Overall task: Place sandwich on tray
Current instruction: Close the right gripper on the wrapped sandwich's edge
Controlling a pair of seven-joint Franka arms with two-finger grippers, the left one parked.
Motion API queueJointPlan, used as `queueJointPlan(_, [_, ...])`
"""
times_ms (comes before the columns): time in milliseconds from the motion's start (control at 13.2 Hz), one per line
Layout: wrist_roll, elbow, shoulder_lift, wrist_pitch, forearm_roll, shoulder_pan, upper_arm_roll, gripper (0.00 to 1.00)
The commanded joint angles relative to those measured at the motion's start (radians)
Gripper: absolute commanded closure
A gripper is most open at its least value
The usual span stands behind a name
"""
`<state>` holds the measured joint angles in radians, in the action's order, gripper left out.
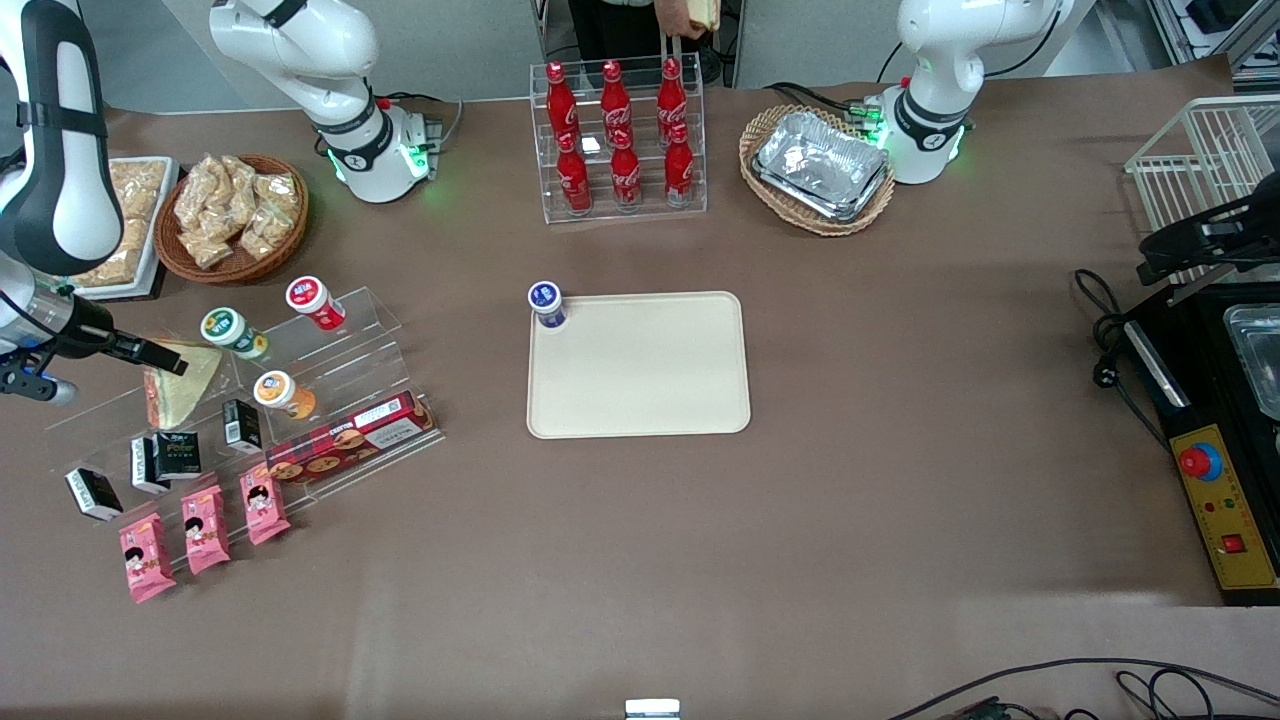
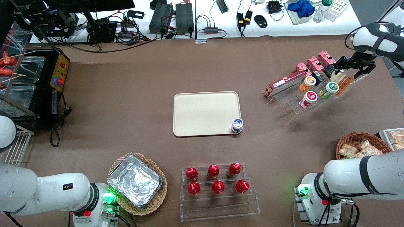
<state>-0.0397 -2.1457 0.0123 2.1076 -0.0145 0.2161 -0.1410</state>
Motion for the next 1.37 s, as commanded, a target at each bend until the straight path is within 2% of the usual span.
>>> queueJointPlan(0, [-0.006,-0.036,0.009,0.067,0.019,0.006,0.003,0.0])
queueJointPlan(303, [-0.008,-0.046,0.012,0.077,0.019,0.006,0.003,0.0])
queueJointPlan(455, [-0.041,-0.045,0.014,0.077,0.019,0.006,0.003,0.07])
queueJointPlan(759, [-0.117,-0.043,0.014,0.074,0.011,0.02,0.003,0.5])
queueJointPlan(834, [-0.12,-0.042,0.015,0.072,0.011,0.022,0.003,0.57])
queueJointPlan(910, [-0.121,-0.034,0.015,0.062,0.011,0.019,0.003,0.6])
queueJointPlan(1062, [-0.121,0.009,0.014,0.023,0.011,0.011,0.004,0.6])
queueJointPlan(1290, [-0.121,0.168,0.018,-0.157,0.018,-0.009,0.015,0.6])
